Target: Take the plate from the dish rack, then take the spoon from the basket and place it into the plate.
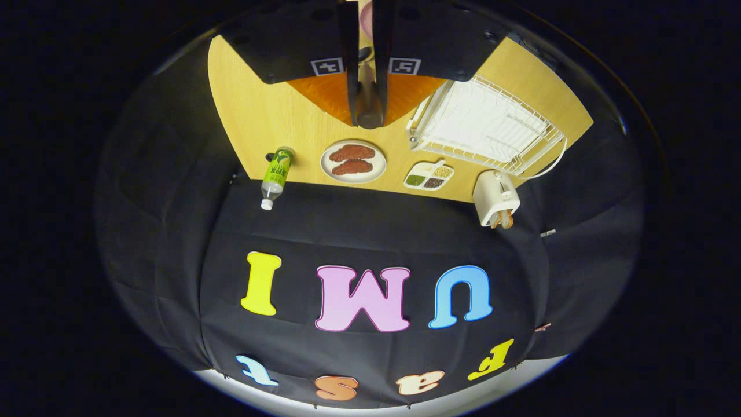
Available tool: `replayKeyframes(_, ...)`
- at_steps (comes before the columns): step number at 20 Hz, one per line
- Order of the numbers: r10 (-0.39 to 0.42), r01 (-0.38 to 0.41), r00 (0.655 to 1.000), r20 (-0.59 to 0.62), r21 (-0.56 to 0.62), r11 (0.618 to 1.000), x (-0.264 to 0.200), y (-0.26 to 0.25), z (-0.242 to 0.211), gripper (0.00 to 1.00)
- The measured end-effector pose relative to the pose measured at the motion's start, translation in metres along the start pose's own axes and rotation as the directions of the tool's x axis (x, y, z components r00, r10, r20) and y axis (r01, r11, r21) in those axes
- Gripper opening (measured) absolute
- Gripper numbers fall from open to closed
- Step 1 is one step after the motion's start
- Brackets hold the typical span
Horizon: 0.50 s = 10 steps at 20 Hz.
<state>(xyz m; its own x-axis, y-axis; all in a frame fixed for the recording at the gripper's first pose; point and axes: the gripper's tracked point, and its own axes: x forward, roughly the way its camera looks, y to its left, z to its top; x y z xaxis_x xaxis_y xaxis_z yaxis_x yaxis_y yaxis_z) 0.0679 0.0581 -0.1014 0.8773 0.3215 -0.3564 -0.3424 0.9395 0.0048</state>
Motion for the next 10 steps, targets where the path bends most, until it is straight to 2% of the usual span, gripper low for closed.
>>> replayKeyframes(3,0.018,-0.018,0.999,-0.032,0.0,1.0,-0.013,0.021,-0.037,0.13)
replayKeyframes(10,-0.041,0.013,0.989,-0.141,-0.188,0.982,-0.01,0.045,-0.124,0.14)
